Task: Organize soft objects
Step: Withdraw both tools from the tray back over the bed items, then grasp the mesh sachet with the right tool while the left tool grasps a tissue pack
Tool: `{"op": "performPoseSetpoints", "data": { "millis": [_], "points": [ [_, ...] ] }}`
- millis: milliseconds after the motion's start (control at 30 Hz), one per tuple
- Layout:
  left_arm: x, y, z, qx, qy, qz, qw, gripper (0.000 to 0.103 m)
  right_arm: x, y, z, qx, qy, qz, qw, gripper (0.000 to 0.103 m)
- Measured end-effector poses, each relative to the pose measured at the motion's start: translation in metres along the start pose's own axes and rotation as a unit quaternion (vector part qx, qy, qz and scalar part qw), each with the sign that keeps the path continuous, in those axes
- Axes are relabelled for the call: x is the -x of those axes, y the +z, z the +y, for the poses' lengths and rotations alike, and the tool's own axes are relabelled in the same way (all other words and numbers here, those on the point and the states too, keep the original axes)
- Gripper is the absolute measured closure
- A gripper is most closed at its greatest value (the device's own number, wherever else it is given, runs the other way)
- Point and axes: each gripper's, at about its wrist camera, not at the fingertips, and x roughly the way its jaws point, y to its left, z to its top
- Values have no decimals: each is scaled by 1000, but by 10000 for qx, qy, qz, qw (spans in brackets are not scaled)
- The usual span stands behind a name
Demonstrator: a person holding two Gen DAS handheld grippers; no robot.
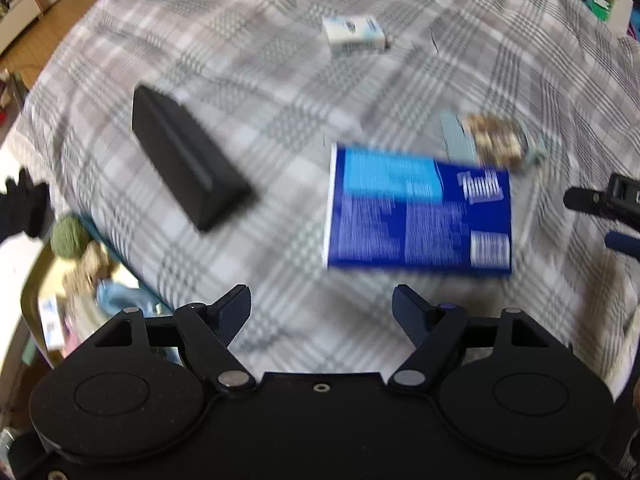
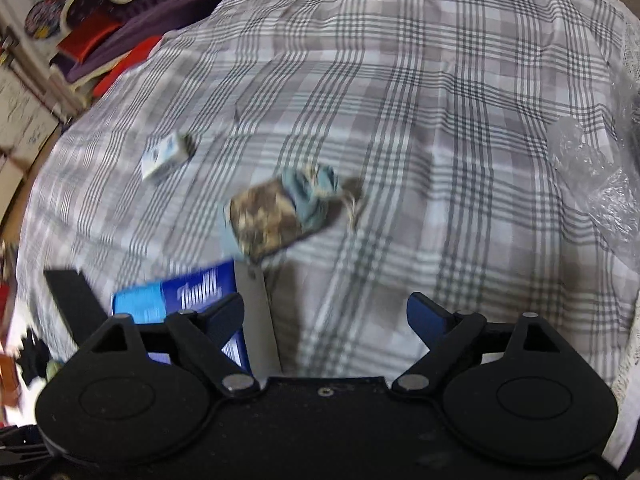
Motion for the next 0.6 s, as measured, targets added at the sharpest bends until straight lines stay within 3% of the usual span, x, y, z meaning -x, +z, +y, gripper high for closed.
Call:
{"op": "performPoseSetpoints", "data": {
  "millis": [600],
  "points": [
    [-71, 131, 0, 146, 188, -216, 9995, 28, -112, 52, 48, -1357, -333, 444, 9892, 1]
  ]
}}
